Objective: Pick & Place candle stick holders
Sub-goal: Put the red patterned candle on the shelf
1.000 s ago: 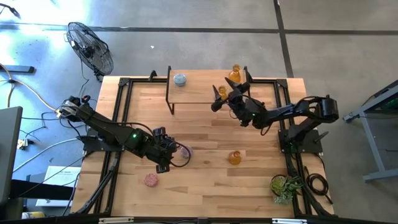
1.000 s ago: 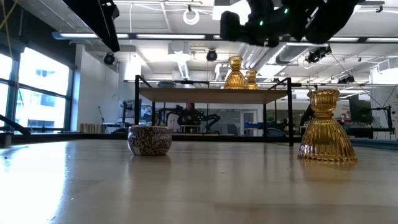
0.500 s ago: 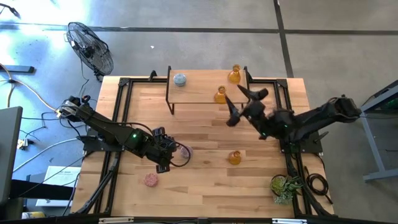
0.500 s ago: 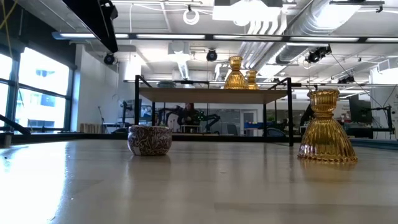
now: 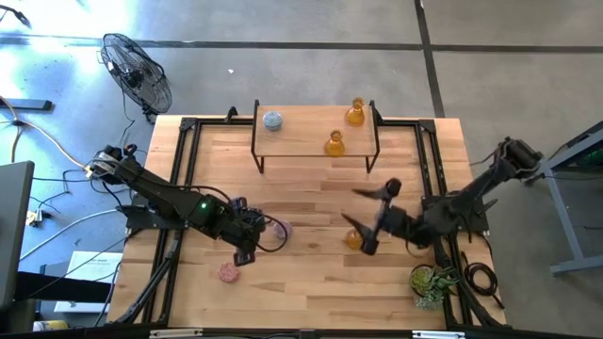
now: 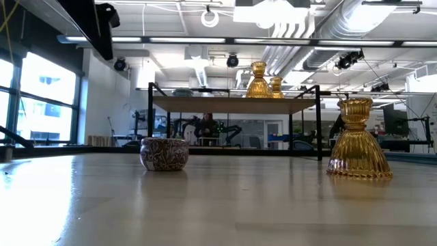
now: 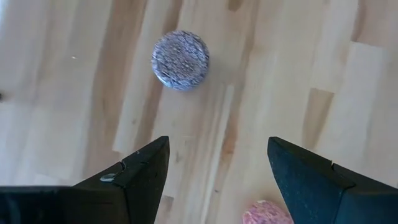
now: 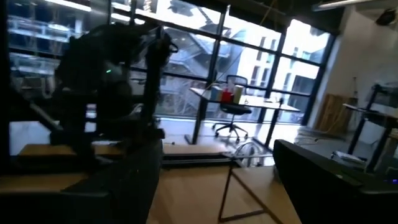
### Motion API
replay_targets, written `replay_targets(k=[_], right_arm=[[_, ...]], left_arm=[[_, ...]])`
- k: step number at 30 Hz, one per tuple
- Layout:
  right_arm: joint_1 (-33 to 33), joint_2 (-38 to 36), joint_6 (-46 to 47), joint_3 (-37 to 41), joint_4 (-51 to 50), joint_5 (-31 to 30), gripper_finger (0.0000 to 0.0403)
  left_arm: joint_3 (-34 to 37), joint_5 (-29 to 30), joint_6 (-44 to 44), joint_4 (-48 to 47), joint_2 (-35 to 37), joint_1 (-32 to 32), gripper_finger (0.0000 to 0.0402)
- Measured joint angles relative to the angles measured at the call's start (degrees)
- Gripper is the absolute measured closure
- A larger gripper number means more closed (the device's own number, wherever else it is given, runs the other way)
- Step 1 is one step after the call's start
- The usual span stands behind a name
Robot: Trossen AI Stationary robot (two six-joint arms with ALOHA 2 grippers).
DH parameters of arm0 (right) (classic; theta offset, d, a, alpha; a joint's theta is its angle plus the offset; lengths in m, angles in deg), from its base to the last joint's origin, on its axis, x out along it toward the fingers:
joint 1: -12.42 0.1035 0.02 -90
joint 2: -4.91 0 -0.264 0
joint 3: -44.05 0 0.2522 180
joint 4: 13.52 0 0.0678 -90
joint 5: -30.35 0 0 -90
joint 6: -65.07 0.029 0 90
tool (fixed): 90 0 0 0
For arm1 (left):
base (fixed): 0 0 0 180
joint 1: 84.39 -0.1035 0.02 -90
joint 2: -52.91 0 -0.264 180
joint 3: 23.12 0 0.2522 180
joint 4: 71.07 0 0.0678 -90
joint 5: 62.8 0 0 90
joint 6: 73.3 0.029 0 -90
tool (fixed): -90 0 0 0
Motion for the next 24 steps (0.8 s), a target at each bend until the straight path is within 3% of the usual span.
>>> replay_targets(k=[4,10,16,24], right_arm=[[3.22,0.00,4.47,0.00,-5.82,0.07,0.0101],[4.61,0.00,12.48,0.00,-12.44,2.06,0.0101],[4.69,0.00,18.85,0.00,-18.57,2.27,0.0101],[4.67,0.09,19.32,0.00,-19.54,2.27,0.0101]], left_arm=[[0.00,-1.07,2.87,1.39,0.00,0.00,0.0133],[0.00,2.10,11.53,4.77,-0.61,0.00,0.0133],[0.00,1.34,12.77,5.62,-0.58,0.00,0.0133],[0.02,2.56,14.04,7.20,-1.42,-0.02,0.0132]])
